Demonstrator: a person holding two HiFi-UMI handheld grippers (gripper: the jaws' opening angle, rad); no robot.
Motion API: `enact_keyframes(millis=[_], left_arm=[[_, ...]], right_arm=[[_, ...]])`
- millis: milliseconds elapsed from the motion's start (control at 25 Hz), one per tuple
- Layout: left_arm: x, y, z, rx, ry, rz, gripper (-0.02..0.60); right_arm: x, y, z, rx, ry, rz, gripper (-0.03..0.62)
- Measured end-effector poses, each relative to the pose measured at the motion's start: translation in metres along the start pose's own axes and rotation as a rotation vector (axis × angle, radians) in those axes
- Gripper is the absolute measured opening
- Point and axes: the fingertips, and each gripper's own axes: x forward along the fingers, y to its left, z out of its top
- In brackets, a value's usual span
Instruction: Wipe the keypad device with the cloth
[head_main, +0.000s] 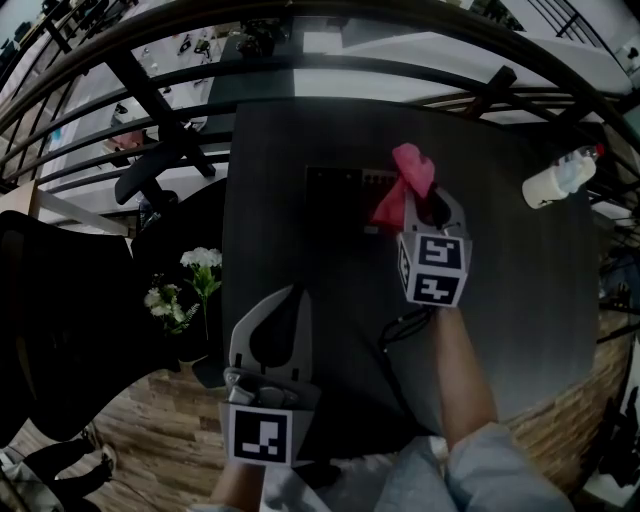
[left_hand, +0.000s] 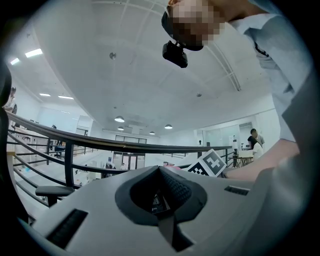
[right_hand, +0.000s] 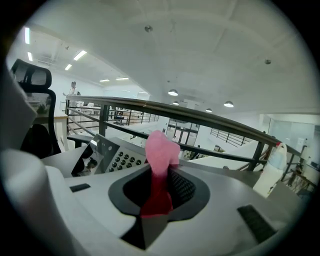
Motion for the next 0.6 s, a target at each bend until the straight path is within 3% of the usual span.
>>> enact_keyframes(millis=[600], left_arm=[[0.003,-0.012,-0.003,0.011,0.018,-0.015,0.002]], right_arm=[[-0.020,0.023,-0.065,0.151,0.118,0.046,0.078]])
